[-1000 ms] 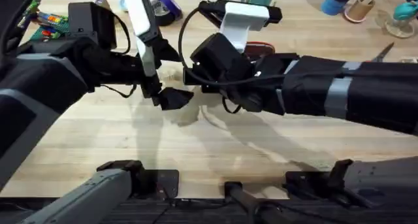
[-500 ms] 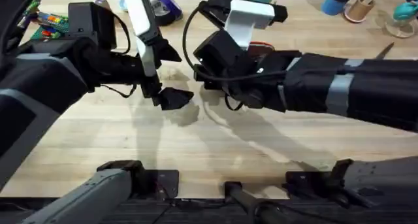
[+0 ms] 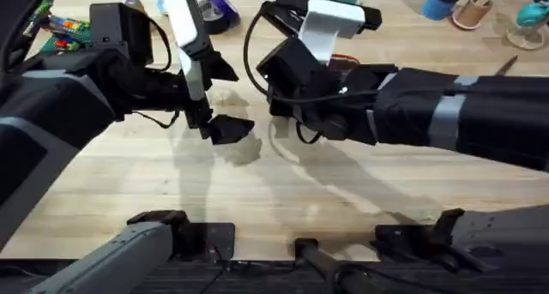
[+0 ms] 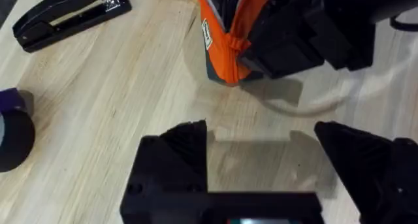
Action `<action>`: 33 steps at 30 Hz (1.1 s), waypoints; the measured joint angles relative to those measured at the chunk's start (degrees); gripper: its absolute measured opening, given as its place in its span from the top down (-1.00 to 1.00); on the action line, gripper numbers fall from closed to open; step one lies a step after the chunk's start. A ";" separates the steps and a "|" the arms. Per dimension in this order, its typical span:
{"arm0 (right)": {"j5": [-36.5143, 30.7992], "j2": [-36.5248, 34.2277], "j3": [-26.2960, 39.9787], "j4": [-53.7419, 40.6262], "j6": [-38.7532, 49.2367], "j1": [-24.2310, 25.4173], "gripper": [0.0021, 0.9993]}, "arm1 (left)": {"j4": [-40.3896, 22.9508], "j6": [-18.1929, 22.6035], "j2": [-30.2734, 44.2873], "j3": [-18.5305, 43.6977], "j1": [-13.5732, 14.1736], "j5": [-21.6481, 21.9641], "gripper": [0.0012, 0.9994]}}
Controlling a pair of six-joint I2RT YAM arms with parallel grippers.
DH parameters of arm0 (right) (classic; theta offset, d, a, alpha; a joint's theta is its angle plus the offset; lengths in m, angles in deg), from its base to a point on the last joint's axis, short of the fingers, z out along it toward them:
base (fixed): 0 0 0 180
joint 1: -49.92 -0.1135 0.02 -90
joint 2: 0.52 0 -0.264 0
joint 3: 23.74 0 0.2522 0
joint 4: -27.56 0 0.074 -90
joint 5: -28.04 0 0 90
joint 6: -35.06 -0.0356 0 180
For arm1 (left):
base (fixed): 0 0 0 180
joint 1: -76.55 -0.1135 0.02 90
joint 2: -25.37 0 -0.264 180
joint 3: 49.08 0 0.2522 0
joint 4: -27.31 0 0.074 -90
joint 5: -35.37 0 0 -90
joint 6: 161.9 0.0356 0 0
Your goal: Unzip the bag, pick up the pens from the table one at a time and place them inside, then zip the bag closed.
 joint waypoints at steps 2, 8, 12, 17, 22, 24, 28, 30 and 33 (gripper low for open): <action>0.00 0.00 0.01 -0.11 -0.03 0.00 0.92 | 0.01 0.00 0.01 0.00 0.00 -0.02 -0.99; -0.02 0.00 0.01 -0.47 -0.01 0.00 0.94 | 0.01 -0.01 0.01 0.00 0.00 -0.02 -0.99; -0.02 0.02 0.01 -1.27 -0.01 0.00 0.94 | 0.01 0.00 -0.01 0.00 0.00 -0.02 -0.99; -0.02 0.00 0.01 -1.29 -0.01 0.00 0.94 | -0.01 0.01 -0.01 0.00 0.00 0.00 -0.99; -0.02 0.04 -0.01 -1.32 0.04 0.00 0.94 | 0.01 -0.01 0.01 0.00 0.00 -0.01 -0.99; -0.02 0.14 0.01 -1.38 0.11 0.00 0.94 | 0.01 0.01 0.00 0.00 0.00 0.00 -0.99; -0.02 1.78 -0.01 -1.68 0.59 0.00 0.94 | -0.01 0.00 0.01 0.00 0.00 -0.01 -0.99; -0.02 2.89 -0.01 -1.75 0.74 0.00 0.94 | 0.01 -0.01 -0.01 0.00 0.00 -0.02 -0.99; -0.02 4.02 -0.01 -1.86 0.91 0.00 0.94 | -0.01 -0.01 -0.01 0.00 0.00 0.00 -0.99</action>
